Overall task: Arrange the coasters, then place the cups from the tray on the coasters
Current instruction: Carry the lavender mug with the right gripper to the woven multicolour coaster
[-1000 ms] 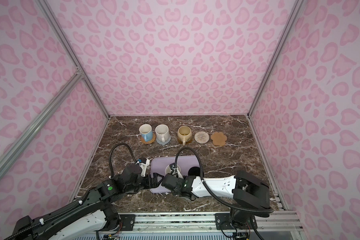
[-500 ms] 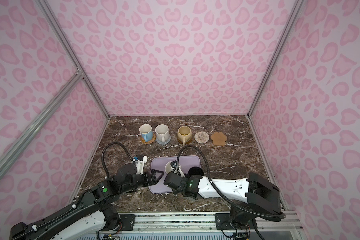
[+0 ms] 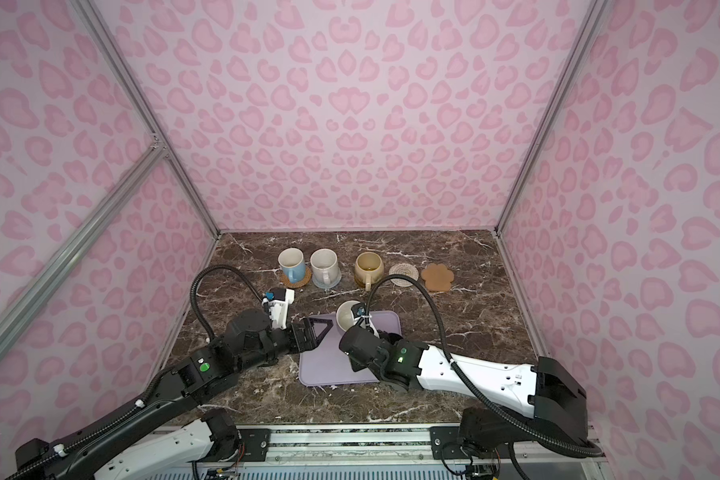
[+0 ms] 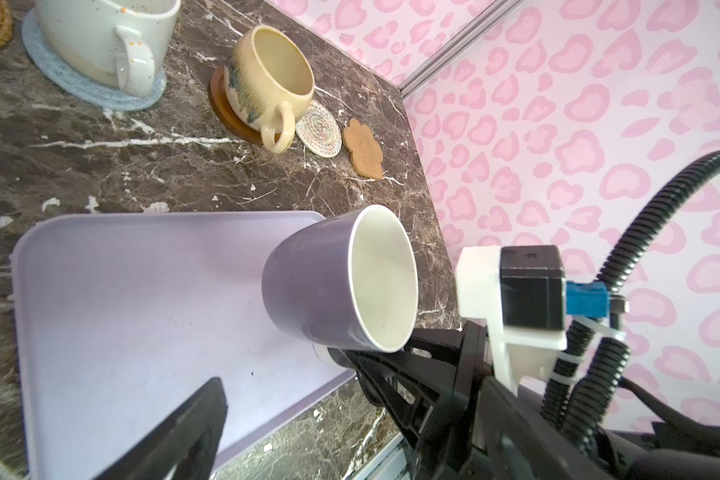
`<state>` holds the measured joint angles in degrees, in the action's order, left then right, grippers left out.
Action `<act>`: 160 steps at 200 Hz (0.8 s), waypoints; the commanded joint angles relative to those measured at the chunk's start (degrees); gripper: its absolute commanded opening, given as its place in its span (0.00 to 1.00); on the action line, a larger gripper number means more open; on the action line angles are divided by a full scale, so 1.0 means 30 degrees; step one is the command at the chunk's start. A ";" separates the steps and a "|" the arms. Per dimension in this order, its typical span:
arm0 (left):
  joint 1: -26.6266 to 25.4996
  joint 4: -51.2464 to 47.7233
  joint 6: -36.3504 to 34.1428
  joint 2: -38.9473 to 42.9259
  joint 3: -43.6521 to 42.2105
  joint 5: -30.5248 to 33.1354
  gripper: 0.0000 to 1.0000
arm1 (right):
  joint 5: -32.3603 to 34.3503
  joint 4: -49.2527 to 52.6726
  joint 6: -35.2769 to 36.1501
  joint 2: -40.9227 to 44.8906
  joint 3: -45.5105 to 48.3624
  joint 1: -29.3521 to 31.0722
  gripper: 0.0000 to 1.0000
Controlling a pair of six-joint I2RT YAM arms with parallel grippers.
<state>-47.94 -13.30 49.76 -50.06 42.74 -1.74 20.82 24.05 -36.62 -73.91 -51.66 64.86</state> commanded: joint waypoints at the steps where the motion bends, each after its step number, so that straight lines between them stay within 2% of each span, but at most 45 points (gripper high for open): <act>1: 0.0066 0.1443 -0.0637 -0.1011 0.1302 -0.0580 0.97 | 0.0765 -0.0262 0.0743 0.0495 -0.0292 -0.0494 0.00; 27: 0.0072 0.0891 -0.1051 -0.2369 0.2892 0.0249 0.97 | 0.0850 -0.0016 0.1010 0.1127 -0.0455 -0.1658 0.00; 79: 0.0084 0.1016 -0.1974 -0.5162 0.5589 0.0846 0.97 | 0.0148 0.1185 0.1606 0.1789 -0.1054 -0.5206 0.00; 124: 0.0654 0.1764 -0.2347 -0.7888 0.7470 0.0791 0.97 | -0.0978 0.1125 0.2041 0.1141 -0.1262 -0.8427 0.00; 139: 0.0656 0.1171 -0.2435 -0.9083 0.8610 0.1332 0.97 | -0.1007 0.1207 0.2094 0.0400 -0.1743 -0.9362 0.00; 160: 0.0876 0.1620 -0.2297 -1.0699 0.9625 0.0765 0.97 | -0.1168 0.1503 0.2137 -0.1108 -0.2758 -1.0395 0.00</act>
<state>-45.89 -10.59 43.51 -78.32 68.64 1.06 17.28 30.09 -30.83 -73.93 -57.43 35.92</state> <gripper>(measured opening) 0.971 0.143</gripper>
